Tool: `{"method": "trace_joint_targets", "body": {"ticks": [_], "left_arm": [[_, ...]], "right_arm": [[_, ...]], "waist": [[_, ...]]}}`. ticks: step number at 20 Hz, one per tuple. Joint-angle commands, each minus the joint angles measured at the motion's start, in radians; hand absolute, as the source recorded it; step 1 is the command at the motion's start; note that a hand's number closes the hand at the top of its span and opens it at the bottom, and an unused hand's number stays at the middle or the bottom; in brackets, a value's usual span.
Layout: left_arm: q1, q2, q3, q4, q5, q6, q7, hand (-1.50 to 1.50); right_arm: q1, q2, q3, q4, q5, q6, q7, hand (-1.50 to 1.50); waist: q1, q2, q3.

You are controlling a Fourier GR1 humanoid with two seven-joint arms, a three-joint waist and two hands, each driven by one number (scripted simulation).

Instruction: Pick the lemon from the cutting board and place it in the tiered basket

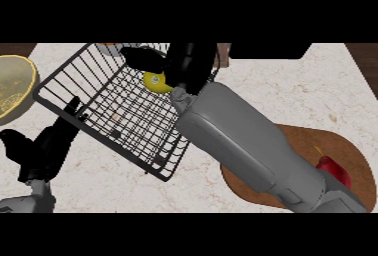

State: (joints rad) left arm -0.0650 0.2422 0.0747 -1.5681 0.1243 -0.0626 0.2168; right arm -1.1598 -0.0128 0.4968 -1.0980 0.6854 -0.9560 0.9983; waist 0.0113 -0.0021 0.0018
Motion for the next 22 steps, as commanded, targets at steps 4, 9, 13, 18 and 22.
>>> {"method": "trace_joint_targets", "body": {"ticks": [4,9,13,18,22], "left_arm": [[0.015,-0.020,0.006,0.017,0.006,0.001,-0.014,0.00],[0.062,-0.007,0.021,-0.020,0.009,-0.007,-0.011,0.00],[0.031,0.008,0.040,-0.008,0.012,-0.011,-0.003,0.00],[0.049,-0.025,0.021,-0.012,-0.013,0.006,-0.036,0.00],[0.018,-0.014,0.025,-0.040,0.014,-0.011,0.039,0.00]], "right_arm": [[0.143,-0.071,-0.120,-0.197,0.121,-0.111,0.041,-1.50],[0.314,-0.176,-0.195,-0.489,0.185,0.037,0.140,-1.50],[0.522,-0.254,-0.203,-0.758,0.207,0.102,0.143,-1.50],[0.653,-0.421,-0.313,-1.048,0.073,0.230,0.177,-1.50],[0.783,-0.564,-0.448,-1.139,-0.122,0.257,0.112,-1.50]], "waist": [[-0.038,-0.006,-0.001],[-0.054,-0.015,-0.001],[-0.051,-0.010,-0.001],[-0.048,-0.009,-0.002],[-0.031,-0.002,-0.001]]}}
